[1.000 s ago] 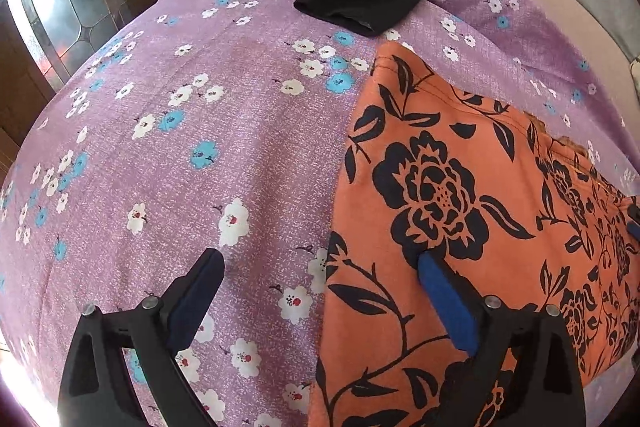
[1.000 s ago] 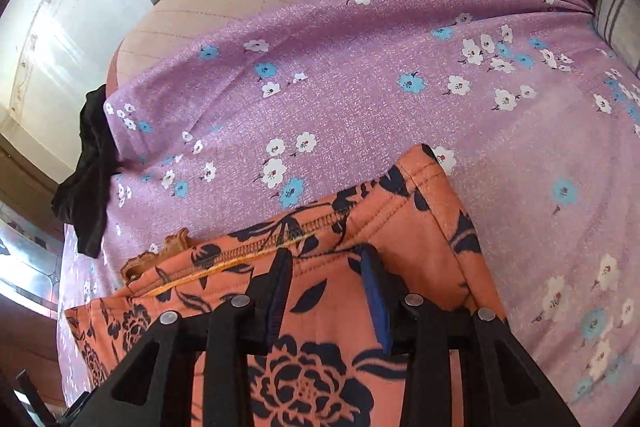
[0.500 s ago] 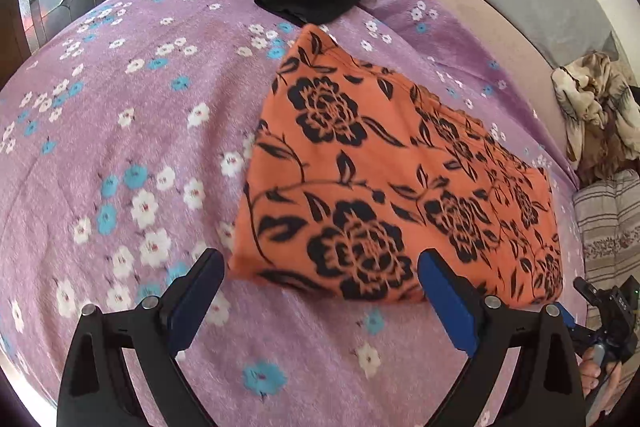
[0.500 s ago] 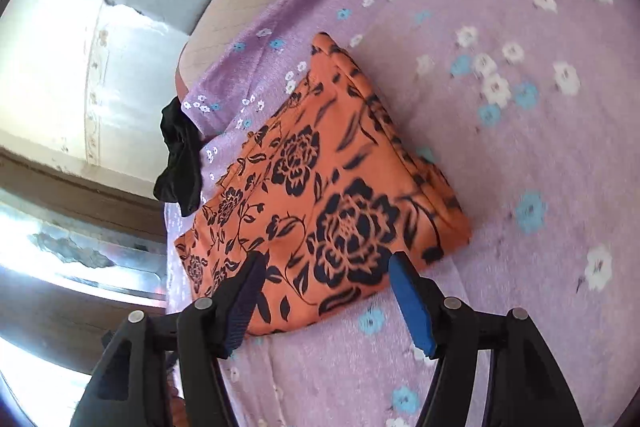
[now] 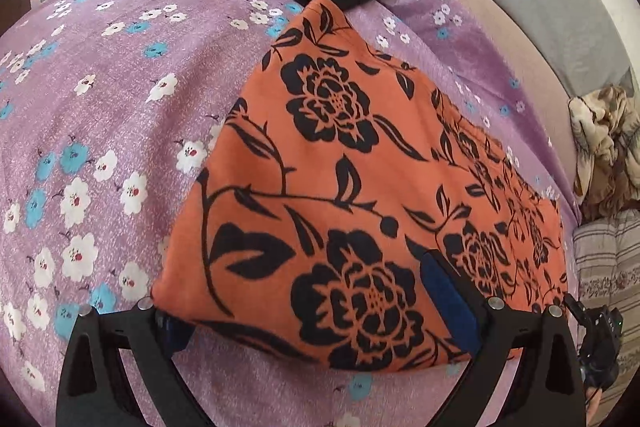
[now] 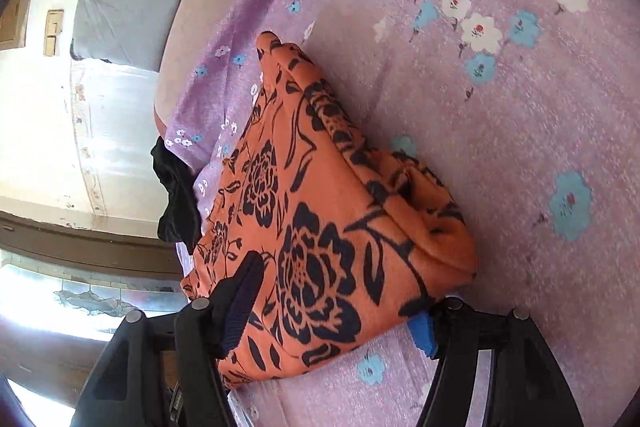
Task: Fold small clothes
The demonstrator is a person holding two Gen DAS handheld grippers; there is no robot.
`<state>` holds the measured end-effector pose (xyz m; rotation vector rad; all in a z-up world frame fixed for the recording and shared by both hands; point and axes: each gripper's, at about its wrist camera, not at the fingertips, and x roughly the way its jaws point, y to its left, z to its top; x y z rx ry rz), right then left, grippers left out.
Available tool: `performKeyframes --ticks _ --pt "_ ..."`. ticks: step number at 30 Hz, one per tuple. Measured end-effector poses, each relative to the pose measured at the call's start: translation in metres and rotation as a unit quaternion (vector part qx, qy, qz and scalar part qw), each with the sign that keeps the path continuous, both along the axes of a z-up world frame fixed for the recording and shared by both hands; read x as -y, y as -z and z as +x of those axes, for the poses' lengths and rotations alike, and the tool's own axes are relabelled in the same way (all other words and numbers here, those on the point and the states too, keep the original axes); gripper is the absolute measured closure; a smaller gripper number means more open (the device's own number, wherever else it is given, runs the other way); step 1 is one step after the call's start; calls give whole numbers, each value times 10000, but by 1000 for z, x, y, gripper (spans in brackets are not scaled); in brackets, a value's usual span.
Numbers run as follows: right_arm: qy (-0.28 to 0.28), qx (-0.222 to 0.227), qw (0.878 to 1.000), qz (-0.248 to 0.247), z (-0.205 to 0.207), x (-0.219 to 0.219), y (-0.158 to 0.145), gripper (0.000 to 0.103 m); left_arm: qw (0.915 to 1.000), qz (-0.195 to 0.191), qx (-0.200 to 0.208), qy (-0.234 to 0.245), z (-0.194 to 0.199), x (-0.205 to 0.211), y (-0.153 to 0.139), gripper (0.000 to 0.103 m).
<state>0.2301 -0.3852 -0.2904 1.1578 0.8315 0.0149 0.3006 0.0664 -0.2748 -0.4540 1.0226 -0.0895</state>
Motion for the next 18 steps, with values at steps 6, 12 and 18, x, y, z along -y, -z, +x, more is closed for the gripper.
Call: performKeyframes --ticks 6,12,18 --pt "-64 0 9977 -672 27 -15 2 75 9994 29 178 -299 3 -8 0 39" --pt "-18 356 9934 -1093 17 -25 -26 84 9986 -170 215 -454 0 -23 -1 80" --pt "-96 797 9856 -1488 -32 -41 -73 85 9968 -532 543 -262 -25 -36 -32 85"
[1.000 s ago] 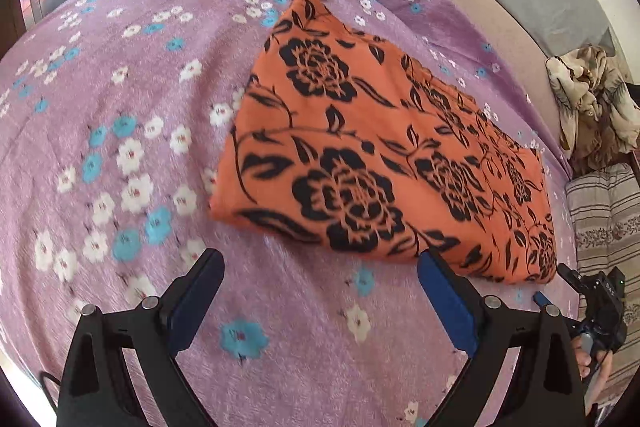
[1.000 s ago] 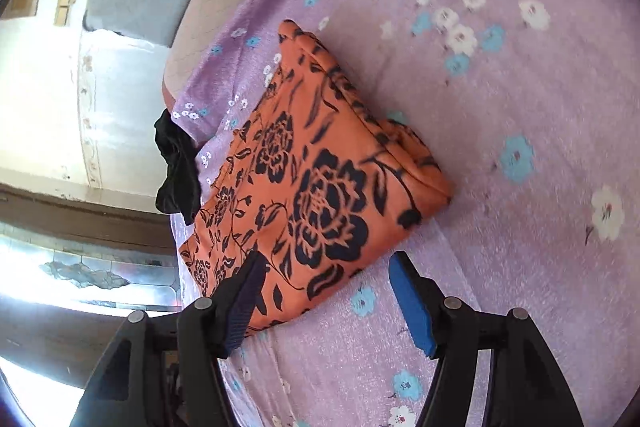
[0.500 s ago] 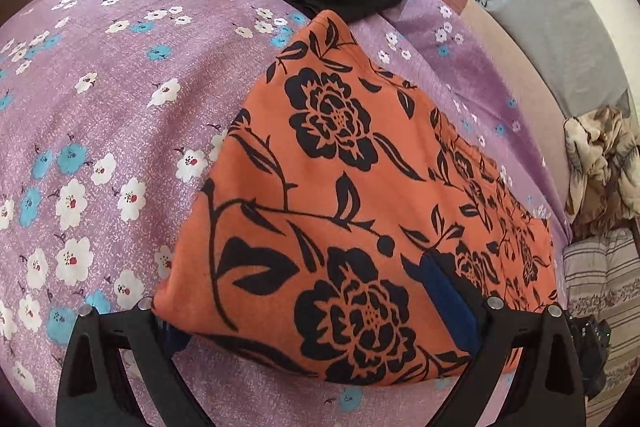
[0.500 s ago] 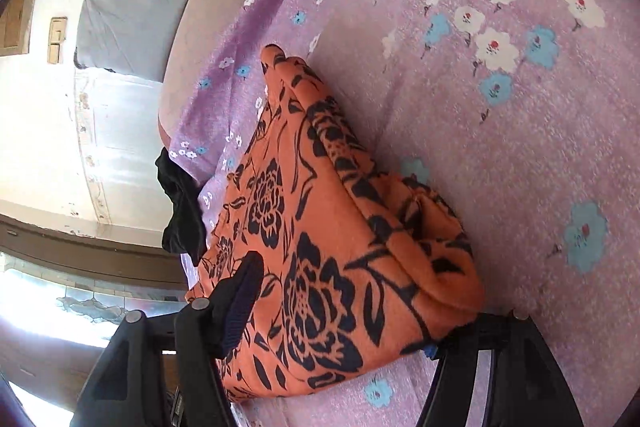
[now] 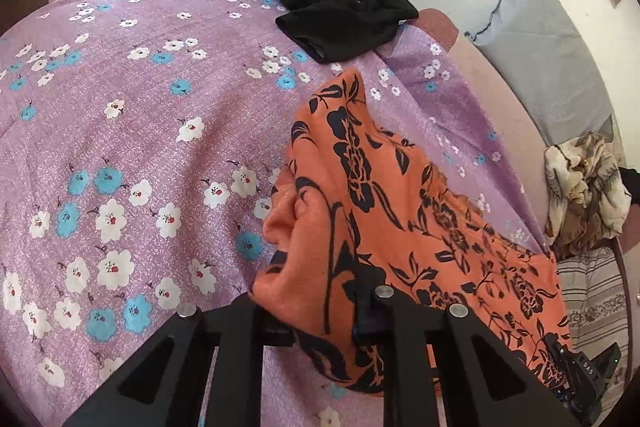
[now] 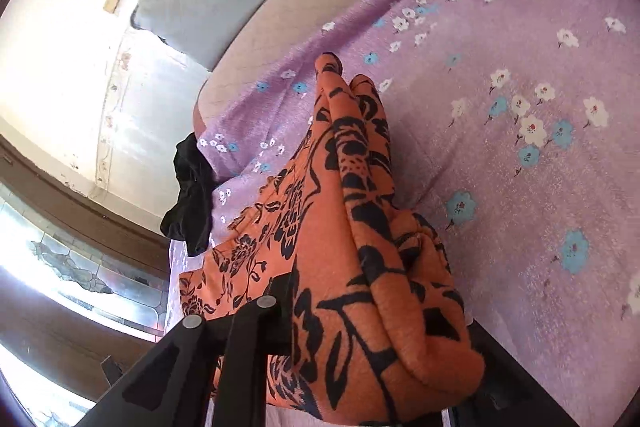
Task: Fold small clothes
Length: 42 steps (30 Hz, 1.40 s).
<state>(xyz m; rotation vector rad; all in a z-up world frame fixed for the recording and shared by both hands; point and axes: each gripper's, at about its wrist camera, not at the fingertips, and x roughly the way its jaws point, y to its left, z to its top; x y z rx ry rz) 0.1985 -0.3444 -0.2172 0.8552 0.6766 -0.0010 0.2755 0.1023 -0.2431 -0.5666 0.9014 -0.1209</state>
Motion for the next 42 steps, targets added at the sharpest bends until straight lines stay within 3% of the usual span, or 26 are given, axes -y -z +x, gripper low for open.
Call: performKeyframes --ticks 4,7,8,11,13,18,21,23,25,27,29,32,35,42 --pt "68 30 9999 -80 -35 -2 -12 85 9993 282 -49 244 -24 -1 -6 85" --pt "-46 -544 9984 -162 -42 -1 9 85 9962 479 -644 350 -17 5 22 78" --pt "-68 -788 9968 -126 -39 -1 20 84 9941 525 -899 307 -15 5 32 69" --pt "-41 -1355 9907 118 -33 2 43 80 9951 398 -879 216 -15 3 31 61" --pt "-30 -1272 9917 195 -35 2 43 79 9950 572 -803 165 -17 0 23 58" --pt "-213 -700 9969 -281 -42 -13 11 82 9907 1091 -192 -789 -32 -36 -14 53" --pt "-276 -480 9977 -380 -37 -31 -17 83 9895 1187 187 -801 -38 -43 -29 42" --pt "-385 -363 9975 -468 -27 -49 -37 84 9913 1238 -4 -453 -32 -34 -19 38" --pt "-502 -272 9965 -610 -15 -71 -55 84 9861 1524 -664 -75 -23 -22 6 38" --pt "-686 -189 9954 -646 -2 -96 -70 83 9846 1325 -1137 -57 -18 -24 29 38" --pt "-854 -176 9939 -672 12 -122 -81 83 9894 1004 -1029 -201 -18 -37 23 37" --pt "-1173 -205 9903 -711 32 -164 -85 83 9897 841 -1065 -449 -18 -60 18 37" --pt "-1514 -344 9863 -563 52 -206 -76 83 9889 444 -1164 -808 -18 -89 20 37" --pt "-2029 -693 9764 -269 80 -289 -29 83 9829 549 -1086 -1384 -23 -136 10 37"
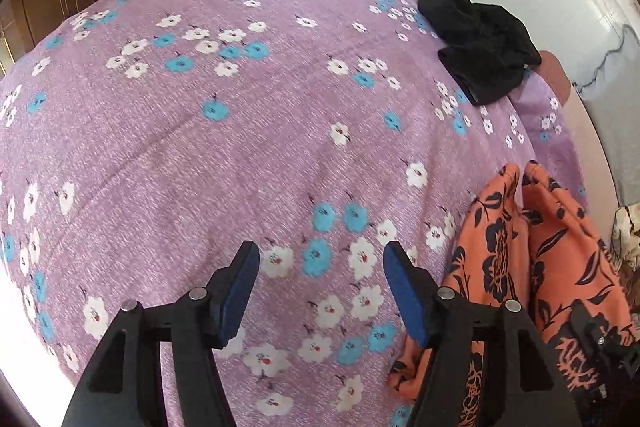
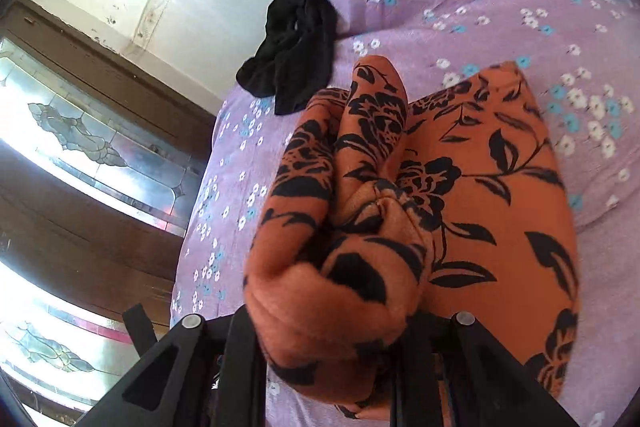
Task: Fold small clothes
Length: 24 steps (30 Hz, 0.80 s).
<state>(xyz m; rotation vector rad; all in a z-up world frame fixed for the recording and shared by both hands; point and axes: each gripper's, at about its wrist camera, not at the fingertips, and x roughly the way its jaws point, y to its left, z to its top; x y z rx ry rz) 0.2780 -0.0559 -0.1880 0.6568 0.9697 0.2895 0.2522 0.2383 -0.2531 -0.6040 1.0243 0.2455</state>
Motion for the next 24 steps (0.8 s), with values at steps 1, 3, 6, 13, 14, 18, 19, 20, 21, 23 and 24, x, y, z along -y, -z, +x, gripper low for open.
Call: performKeyframes --ticks 1,3,6,13,14,18,19,20,21,23,24 --pt "-64 -32 10000 22 3 -11 5 83 10000 12 15 -64 0 -5 -1 37" --pt "-232 -33 9997 69 3 -27 11 83 9998 60 30 -204 -1 -13 -4 37" --pt "-478 -7 9988 -104 -1 -47 16 83 9994 89 42 -334 0 -23 -4 37" --pt "-882 -205 9959 -24 -2 -43 43 44 9995 85 289 -25 9 -8 -10 37" --pt "-996 -168 9948 111 -4 -38 40 42 9992 76 386 58 9 -5 -14 37" --pt "-1111 477 9907 628 -31 6 16 41 9956 -34 896 282 4 5 -32 37" --pt "-1077 664 9895 696 -38 19 10 41 9933 -159 1069 402 2 8 -37 37" --pt "-1007 802 9892 697 -44 32 7 41 9905 -250 1244 538 1 13 -43 37" --pt "-917 842 9903 613 -47 43 6 41 9873 -292 1405 682 4 20 -48 37" --pt "-697 702 9938 499 -49 65 15 48 9790 -304 1699 1086 2 38 -59 35" --pt "-606 534 9955 486 -47 74 25 52 9745 -306 1794 1313 1 49 -63 34"
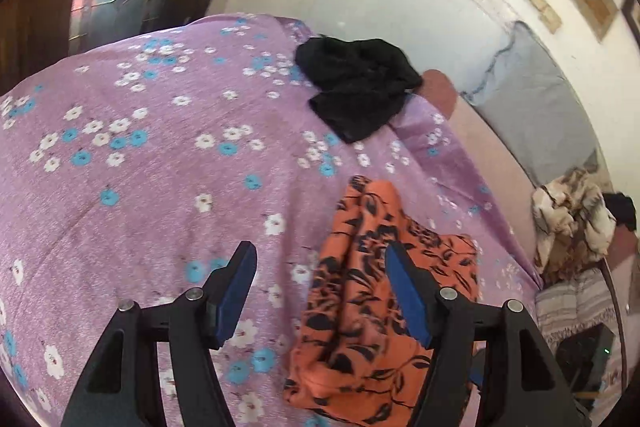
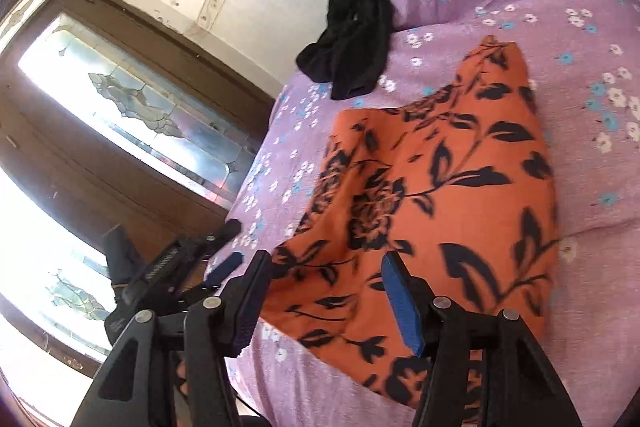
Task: Fold small clothes
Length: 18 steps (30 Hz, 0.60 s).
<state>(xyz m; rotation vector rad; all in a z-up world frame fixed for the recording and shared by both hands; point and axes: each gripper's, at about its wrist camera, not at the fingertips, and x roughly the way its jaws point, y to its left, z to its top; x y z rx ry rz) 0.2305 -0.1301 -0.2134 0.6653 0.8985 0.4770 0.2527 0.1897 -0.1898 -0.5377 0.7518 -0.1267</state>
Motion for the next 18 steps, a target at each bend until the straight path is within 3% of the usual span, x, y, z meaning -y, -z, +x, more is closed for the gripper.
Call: performKeyframes --ticks 2,3,4,5,6,7,8,9,10,15,18 --pt "149 -452 9989 -48 7 17 30 74 9986 226 19 480 0 25 -2 28" --pt "226 -603 9979 -42 9 22 39 80 9967 531 -162 592 2 37 2 27" --pt "307 -663 9973 -24 8 27 46 95 9926 937 -513 583 8 47 13 27" --pt "320 -667 9972 61 8 33 48 98 9859 1279 -943 530 15 53 29 27" --pt "303 -678 9972 84 11 33 45 98 9791 1412 -1390 462 21 52 48 27" --pt "283 -687 9972 22 21 30 43 98 9786 1103 -1696 378 25 45 63 25" --pt "277 -642 9975 -88 24 31 37 98 9816 509 -1823 260 25 34 71 23" --pt "289 -536 9980 -187 28 27 29 97 9825 162 -1850 146 26 27 73 22" --pt "297 -429 9983 -249 34 24 20 91 9824 161 -1850 182 27 26 71 22" --pt "425 -471 9967 -506 82 12 -1 92 9822 434 -1802 306 30 37 69 20" --pt "606 -835 9904 -917 124 7 18 92 9819 443 -1809 354 34 40 71 19"
